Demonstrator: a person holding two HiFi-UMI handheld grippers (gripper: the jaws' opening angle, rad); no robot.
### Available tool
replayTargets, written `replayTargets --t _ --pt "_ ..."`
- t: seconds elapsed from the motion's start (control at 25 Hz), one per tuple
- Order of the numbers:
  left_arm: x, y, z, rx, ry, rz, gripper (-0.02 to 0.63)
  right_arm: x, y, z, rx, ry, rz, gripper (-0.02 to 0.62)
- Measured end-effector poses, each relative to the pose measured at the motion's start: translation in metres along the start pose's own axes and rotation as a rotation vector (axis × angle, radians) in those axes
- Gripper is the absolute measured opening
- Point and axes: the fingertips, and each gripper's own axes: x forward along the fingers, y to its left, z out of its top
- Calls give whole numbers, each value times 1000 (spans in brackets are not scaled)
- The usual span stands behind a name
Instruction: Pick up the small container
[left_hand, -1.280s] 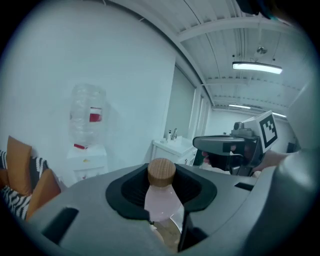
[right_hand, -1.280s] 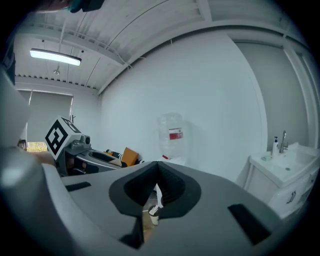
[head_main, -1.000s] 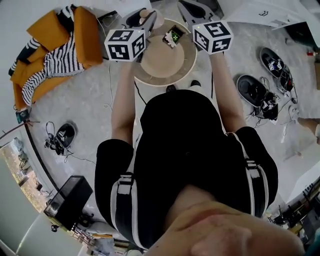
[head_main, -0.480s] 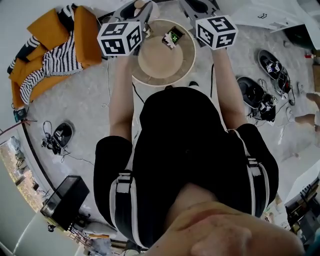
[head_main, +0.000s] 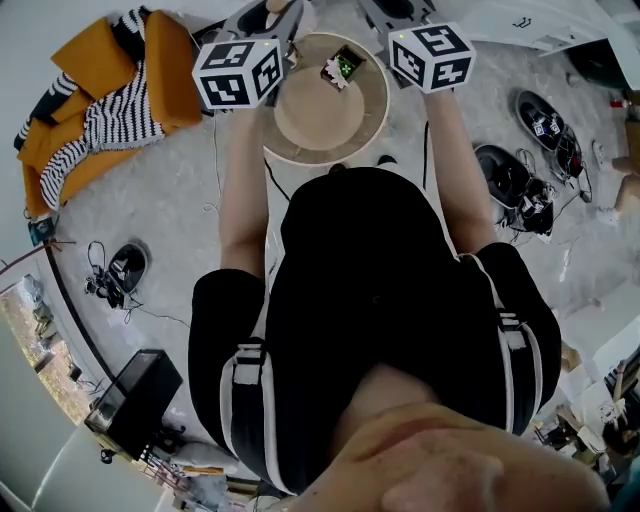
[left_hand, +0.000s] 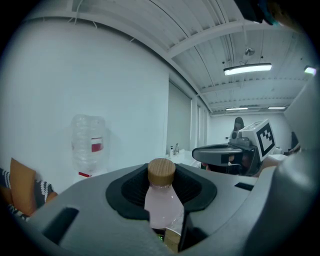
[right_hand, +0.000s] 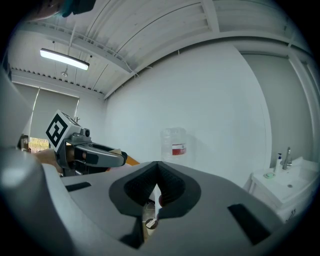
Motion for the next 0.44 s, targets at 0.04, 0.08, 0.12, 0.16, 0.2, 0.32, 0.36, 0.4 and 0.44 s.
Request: replayTargets --t 0.04,0.08,0.12,0.16,0.2,0.32,0.36,0.4,0.44 --pt "-1 -1 -1 1 1 1 140 -2 1 0 -1 -1 -1 3" --pt "-2 -3 -2 1 2 2 140 -3 1 -1 -3 -1 -2 3" --pt "-3 -4 -2 1 2 3 140 -5 1 -1 -5 0 -2 3" --pt "-4 -5 -3 1 3 4 140 -6 1 -2 -5 1 -3 3" --pt "-5 -6 -4 1 4 5 140 -7 1 -3 -5 2 -3 3" --pt "-5 -9 -6 1 4 7 140 -11 2 -6 -1 2 -2 3" --pt "-6 -11 -7 1 4 7 140 -13 3 -7 2 2 0 3" --pt "-6 -12 -9 0 4 8 140 -14 4 -9 6 3 3 3" --pt "-7 -13 -10 -1 4 8 140 -16 5 -11 11 4 6 3"
